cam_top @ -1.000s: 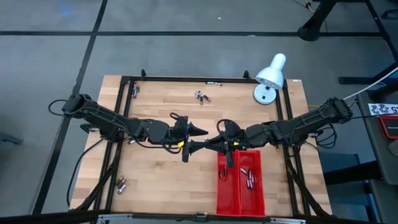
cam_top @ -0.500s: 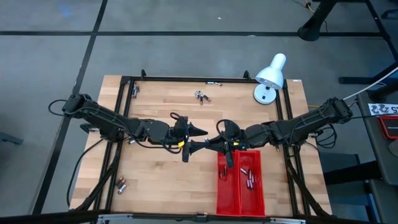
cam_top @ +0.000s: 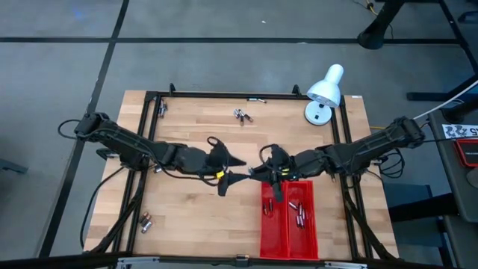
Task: Sort batteries
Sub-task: Put the silver battery into the right red bin
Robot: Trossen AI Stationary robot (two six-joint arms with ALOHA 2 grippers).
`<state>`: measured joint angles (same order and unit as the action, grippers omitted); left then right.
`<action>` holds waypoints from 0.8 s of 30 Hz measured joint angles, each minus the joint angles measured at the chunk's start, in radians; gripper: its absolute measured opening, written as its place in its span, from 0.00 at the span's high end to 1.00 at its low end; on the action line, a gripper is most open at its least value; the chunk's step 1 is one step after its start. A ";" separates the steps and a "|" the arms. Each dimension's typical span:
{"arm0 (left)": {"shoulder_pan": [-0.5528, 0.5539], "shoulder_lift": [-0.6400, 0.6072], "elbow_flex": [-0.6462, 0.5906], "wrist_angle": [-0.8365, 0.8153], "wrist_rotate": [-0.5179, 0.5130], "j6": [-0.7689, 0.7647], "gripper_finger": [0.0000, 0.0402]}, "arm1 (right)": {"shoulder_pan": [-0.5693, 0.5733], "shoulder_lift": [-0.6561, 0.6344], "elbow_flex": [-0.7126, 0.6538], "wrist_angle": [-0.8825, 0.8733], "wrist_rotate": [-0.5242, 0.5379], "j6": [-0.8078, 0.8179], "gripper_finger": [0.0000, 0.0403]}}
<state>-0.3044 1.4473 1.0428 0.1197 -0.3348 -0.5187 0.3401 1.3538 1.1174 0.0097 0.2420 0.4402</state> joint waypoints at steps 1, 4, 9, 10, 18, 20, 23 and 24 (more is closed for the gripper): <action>-0.003 0.006 -0.005 -0.033 0.004 -0.002 0.39 | 0.000 -0.013 0.003 -0.007 0.001 0.001 0.88; -0.012 0.007 -0.005 -0.117 0.022 -0.026 0.39 | -0.001 -0.036 0.004 -0.039 0.007 0.001 0.88; -0.032 0.006 -0.003 -0.221 0.025 -0.081 0.39 | -0.001 -0.091 0.001 -0.109 0.052 0.000 0.88; -0.036 0.007 -0.003 -0.219 0.024 -0.075 0.39 | -0.001 -0.101 0.001 -0.125 0.061 0.000 0.88; -0.049 0.003 0.000 -0.241 0.019 -0.059 0.39 | 0.004 -0.148 -0.001 -0.292 0.042 0.087 0.88; -0.049 0.002 0.001 -0.273 0.018 -0.061 0.39 | 0.017 -0.154 0.001 -0.350 0.016 0.130 0.88; -0.050 0.002 0.001 -0.328 0.018 -0.085 0.39 | 0.045 -0.156 -0.001 -0.472 -0.069 0.222 0.88; -0.050 0.002 0.001 -0.351 0.018 -0.099 0.39 | 0.059 -0.156 -0.001 -0.517 -0.104 0.266 0.88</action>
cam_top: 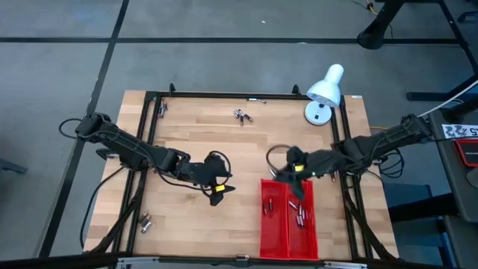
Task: Sort batteries
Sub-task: Put the silver battery into the right red bin
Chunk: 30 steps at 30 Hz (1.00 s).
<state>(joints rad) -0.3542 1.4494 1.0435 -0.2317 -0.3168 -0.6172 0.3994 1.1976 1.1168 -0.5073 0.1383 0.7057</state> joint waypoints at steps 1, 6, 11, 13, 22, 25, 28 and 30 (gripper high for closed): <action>0.000 0.000 0.000 -0.018 0.000 -0.006 0.39 | 0.019 0.000 0.000 -0.051 -0.036 0.045 0.88; 0.000 0.000 0.000 -0.064 0.000 -0.008 0.39 | 0.155 0.014 0.000 -0.231 -0.125 0.259 0.88; 0.013 0.000 0.000 -0.068 0.000 0.021 0.39 | 0.285 0.049 0.000 -0.295 -0.105 0.414 0.88; 0.024 0.000 0.000 -0.068 0.000 0.036 0.39 | 0.317 0.076 -0.001 -0.312 -0.082 0.439 0.88; 0.075 0.000 0.000 -0.064 0.011 0.089 0.39 | 0.333 0.234 -0.015 -0.410 -0.077 0.414 0.88; 0.085 0.000 0.000 -0.064 0.026 0.098 0.39 | 0.333 0.247 -0.065 -0.409 -0.091 0.413 0.88; 0.090 0.000 0.000 -0.063 0.026 0.098 0.39 | 0.317 0.246 -0.114 -0.399 -0.095 0.412 0.88; 0.090 0.000 0.001 -0.062 0.026 0.098 0.39 | 0.303 0.246 -0.138 -0.395 -0.095 0.407 0.88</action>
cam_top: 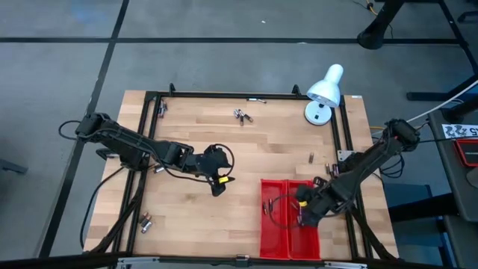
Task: Sort batteries
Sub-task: Put the silver battery into the right red bin
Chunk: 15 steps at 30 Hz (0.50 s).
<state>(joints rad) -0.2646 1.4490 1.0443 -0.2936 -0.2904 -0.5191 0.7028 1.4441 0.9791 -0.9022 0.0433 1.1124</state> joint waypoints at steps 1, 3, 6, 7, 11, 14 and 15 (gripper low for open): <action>0.000 0.000 0.000 0.001 0.000 -0.001 0.39 | -0.009 0.000 -0.007 0.005 0.000 -0.017 0.87; 0.000 0.000 0.000 0.002 0.002 -0.007 0.39 | -0.027 0.000 -0.016 0.021 0.004 -0.044 0.85; 0.000 0.000 0.000 0.002 0.003 -0.031 0.39 | -0.053 0.000 -0.018 0.020 0.019 -0.069 0.82; -0.002 0.000 0.000 0.002 0.002 -0.042 0.39 | -0.061 0.000 -0.018 0.022 0.020 -0.075 0.80; -0.014 -0.001 0.000 0.000 0.002 -0.063 0.39 | -0.090 0.000 -0.018 0.032 -0.001 -0.125 0.75; -0.027 -0.001 0.000 -0.005 0.002 -0.084 0.39 | -0.111 0.000 -0.018 0.038 -0.046 -0.159 0.71; -0.032 -0.001 0.000 -0.007 0.002 -0.088 0.39 | -0.120 0.000 -0.018 0.038 -0.066 -0.173 0.69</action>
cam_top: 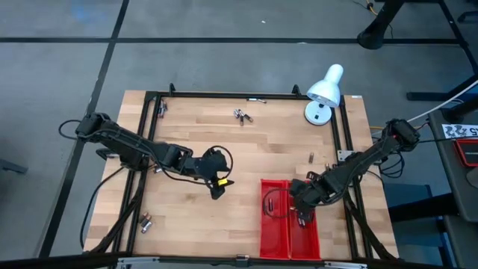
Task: Sort batteries
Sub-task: Put the silver battery into the right red bin
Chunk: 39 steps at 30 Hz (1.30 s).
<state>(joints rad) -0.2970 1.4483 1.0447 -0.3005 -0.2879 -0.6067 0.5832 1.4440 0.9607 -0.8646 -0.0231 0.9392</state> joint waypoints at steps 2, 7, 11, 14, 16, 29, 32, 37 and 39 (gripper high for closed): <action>-0.012 0.000 0.000 -0.010 0.000 -0.012 0.39 | -0.020 0.000 0.000 -0.001 -0.023 -0.020 0.66; -0.041 -0.001 0.001 -0.079 0.000 -0.064 0.39 | -0.080 0.000 0.059 -0.094 -0.056 -0.106 0.62; -0.078 -0.001 0.001 -0.218 0.040 -0.123 0.39 | -0.102 -0.007 0.167 -0.223 0.009 -0.175 0.63; -0.108 -0.001 0.001 -0.400 0.079 -0.205 0.39 | -0.099 -0.022 0.260 -0.302 0.085 -0.212 0.64; -0.123 -0.001 0.001 -0.546 0.097 -0.283 0.39 | -0.098 -0.037 0.320 -0.336 0.135 -0.221 0.64; -0.386 -0.001 -0.041 -0.773 0.500 -0.697 0.39 | -0.099 -0.149 0.471 -0.189 0.301 -0.308 0.65; -0.476 -0.001 -0.041 -0.739 0.502 -0.910 0.39 | -0.099 -0.149 0.471 -0.183 0.301 -0.308 0.65; -0.604 0.040 -0.042 -0.645 0.496 -1.207 0.39 | -0.099 -0.145 0.471 -0.184 0.339 -0.341 0.65; -0.644 0.076 -0.042 -0.615 0.497 -1.276 0.39 | -0.099 -0.145 0.471 -0.183 0.359 -0.358 0.65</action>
<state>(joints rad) -0.9408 1.5244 1.0027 -0.9159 0.2087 -1.8824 0.4839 1.2991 1.4315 -1.0481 0.3363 0.5810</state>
